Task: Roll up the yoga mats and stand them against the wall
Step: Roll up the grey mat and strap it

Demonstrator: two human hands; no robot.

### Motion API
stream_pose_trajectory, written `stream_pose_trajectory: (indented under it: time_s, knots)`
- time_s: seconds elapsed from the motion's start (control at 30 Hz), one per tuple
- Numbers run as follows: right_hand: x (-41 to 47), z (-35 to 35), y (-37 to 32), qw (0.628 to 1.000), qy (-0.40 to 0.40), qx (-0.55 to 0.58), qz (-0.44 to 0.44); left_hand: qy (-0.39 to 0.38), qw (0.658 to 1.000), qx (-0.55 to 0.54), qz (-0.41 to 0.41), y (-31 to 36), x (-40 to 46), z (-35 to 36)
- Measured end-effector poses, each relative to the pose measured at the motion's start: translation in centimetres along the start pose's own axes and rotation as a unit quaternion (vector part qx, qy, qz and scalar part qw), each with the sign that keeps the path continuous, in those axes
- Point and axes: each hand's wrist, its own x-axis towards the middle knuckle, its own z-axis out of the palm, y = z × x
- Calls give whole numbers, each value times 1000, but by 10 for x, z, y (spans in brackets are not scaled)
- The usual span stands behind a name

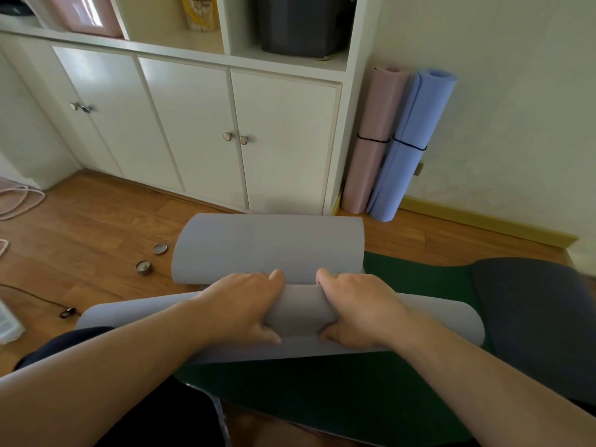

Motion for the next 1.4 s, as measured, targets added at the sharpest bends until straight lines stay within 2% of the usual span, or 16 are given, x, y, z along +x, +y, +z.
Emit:
stream_pose_trajectory:
  time_s: [0.1, 0.27, 0.33, 0.47, 0.6, 0.7, 0.77, 0.83, 0.93, 1.0, 1.2, 1.27, 1.4]
  knots:
    - [1, 0, -4, 1000, 9, -5, 6, 19, 1000, -3, -6, 0, 0, 3]
    - [2, 1, -4, 999, -24, 37, 0, -10, 999, -49, -8, 2, -2, -1]
    - [2, 1, -3, 998, -41, 54, 3, -3, 999, -37, -13, 3, -4, 0]
    - [6, -2, 0, 991, -79, 111, 13, 67, 998, 11, -8, 5, -6, 4]
    - [7, -2, 1, 986, -83, 141, 15, 72, 996, 55, -14, 4, -3, 6]
    - [4, -3, -1, 995, -43, 94, 2, 72, 997, 29, -18, 1, -2, 10]
    - [1, -3, -5, 1000, 14, 4, -8, 47, 999, -2, -26, -3, 1, 7]
    - [-2, 1, -10, 999, 36, -37, -7, 11, 999, -27, -38, -7, 3, 1]
    - [-2, 10, -14, 1000, 28, -2, -2, -20, 999, -29, -34, -9, 2, -4]
    - [-2, 12, -11, 999, 7, 32, -2, -13, 999, -17, -31, -6, -1, -5]
    - [0, 1, -7, 994, -21, 105, -12, 88, 993, 67, -31, 4, -8, 0]
    - [0, -1, -9, 996, -8, 90, -18, 84, 995, 49, -39, 1, -7, 2]
    - [-2, 3, -14, 998, 61, -12, -17, 18, 998, -27, -57, -10, -3, 0]
